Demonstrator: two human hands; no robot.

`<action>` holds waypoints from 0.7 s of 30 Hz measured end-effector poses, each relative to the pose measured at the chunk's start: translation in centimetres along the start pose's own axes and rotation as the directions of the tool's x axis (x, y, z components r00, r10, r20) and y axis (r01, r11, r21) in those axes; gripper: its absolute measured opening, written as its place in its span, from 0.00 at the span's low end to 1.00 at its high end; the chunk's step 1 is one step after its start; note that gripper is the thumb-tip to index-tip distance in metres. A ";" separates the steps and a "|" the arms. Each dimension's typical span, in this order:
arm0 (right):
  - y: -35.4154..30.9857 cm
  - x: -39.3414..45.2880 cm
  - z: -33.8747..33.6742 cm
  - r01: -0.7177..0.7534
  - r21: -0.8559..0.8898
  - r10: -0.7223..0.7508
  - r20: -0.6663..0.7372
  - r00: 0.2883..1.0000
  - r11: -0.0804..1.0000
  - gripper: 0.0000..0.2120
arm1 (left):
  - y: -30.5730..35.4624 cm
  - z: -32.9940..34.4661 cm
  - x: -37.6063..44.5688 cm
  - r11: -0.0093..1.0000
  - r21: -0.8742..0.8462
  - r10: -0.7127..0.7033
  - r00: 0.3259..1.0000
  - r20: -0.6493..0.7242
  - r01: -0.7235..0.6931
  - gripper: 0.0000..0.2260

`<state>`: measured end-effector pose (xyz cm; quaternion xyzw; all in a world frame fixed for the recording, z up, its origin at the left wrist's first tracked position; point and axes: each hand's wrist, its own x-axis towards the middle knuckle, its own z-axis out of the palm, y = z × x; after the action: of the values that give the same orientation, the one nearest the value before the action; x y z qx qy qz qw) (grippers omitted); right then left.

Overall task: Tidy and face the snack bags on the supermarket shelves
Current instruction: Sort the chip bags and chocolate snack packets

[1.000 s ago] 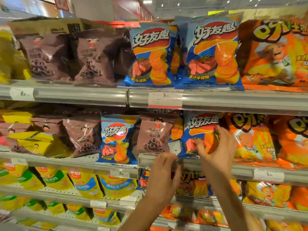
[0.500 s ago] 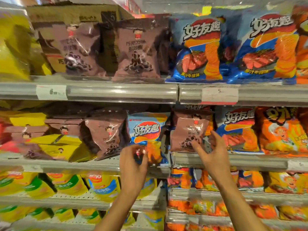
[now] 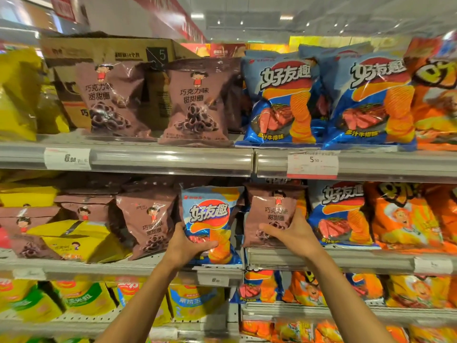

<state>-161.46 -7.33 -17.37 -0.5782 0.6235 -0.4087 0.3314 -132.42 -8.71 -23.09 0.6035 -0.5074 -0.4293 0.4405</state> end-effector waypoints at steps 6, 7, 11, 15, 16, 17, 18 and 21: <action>-0.1 0.1 0.0 0.012 0.039 -0.013 0.018 1.000 0.999 0.37 | 0.0 0.0 -0.3 0.991 -0.128 0.039 0.998 -0.045 -0.044 0.29; -0.2 0.0 0.0 0.020 0.041 -0.021 0.011 1.000 0.999 0.37 | 0.2 -0.1 -0.4 0.987 -0.150 0.049 0.997 -0.066 -0.059 0.28; -0.1 0.0 0.0 0.041 0.063 -0.038 -0.038 0.999 0.997 0.34 | 1.6 -0.7 -1.2 0.974 -0.192 0.105 0.991 -0.088 -0.121 0.27; -0.6 -0.5 -0.3 0.060 0.120 -0.051 -0.081 0.995 0.991 0.30 | 2.9 -2.3 -2.3 0.967 -0.198 0.147 0.987 -0.071 -0.158 0.22; -0.6 -0.7 -0.5 0.067 0.134 -0.055 -0.086 0.995 0.989 0.30 | 3.1 -2.4 -2.5 0.967 -0.205 0.143 0.988 -0.060 -0.152 0.21; -0.6 -1.0 -0.8 0.067 0.150 -0.054 -0.092 0.994 0.986 0.31 | 3.2 -2.4 -2.9 0.967 -0.209 0.139 0.989 -0.050 -0.147 0.20; -0.5 -1.3 -1.0 0.069 0.162 -0.053 -0.100 0.994 0.984 0.30 | 3.4 -2.2 -3.2 0.967 -0.212 0.137 0.990 -0.037 -0.142 0.20; 0.2 -2.6 -2.5 0.070 0.205 -0.043 -0.136 0.990 0.976 0.28 | 4.4 -0.4 -4.1 0.966 -0.229 0.133 0.990 0.036 -0.121 0.20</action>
<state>-163.48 -4.43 -16.56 -0.5296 0.5807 -0.5183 0.3371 -133.57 -5.05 -18.40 0.5044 -0.5041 -0.4704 0.5198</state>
